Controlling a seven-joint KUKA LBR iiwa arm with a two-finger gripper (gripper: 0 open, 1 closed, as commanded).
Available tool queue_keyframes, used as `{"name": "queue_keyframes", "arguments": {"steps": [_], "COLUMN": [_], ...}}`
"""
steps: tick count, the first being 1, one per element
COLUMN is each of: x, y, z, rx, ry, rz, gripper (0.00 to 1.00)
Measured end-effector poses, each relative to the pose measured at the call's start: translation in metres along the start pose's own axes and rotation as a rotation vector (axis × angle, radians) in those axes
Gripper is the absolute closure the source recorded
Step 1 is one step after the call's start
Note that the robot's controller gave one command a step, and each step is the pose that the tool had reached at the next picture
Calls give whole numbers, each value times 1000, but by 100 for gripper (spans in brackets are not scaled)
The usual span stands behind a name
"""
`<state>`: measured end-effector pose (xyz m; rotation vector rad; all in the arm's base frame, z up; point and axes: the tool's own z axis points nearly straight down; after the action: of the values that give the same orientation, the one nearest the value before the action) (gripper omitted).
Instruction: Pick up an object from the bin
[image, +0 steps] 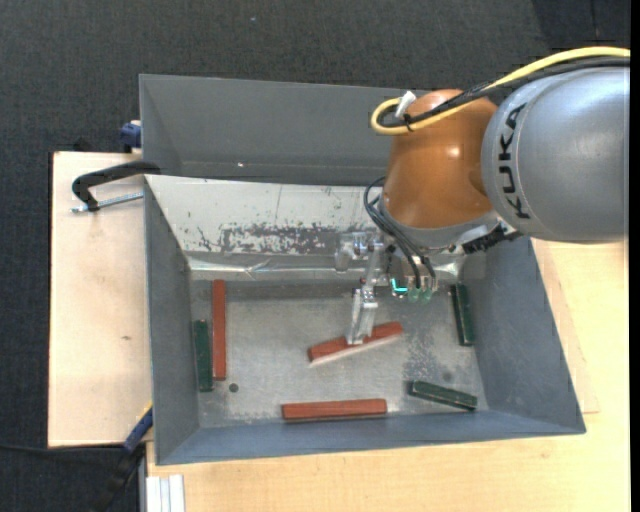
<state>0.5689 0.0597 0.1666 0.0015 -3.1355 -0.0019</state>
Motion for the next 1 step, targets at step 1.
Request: {"name": "queue_keyframes", "arguments": {"steps": [1], "x": [-2], "y": [0], "z": [-4], "rx": [-1], "ry": [-8], "rz": [1], "gripper": [0]}}
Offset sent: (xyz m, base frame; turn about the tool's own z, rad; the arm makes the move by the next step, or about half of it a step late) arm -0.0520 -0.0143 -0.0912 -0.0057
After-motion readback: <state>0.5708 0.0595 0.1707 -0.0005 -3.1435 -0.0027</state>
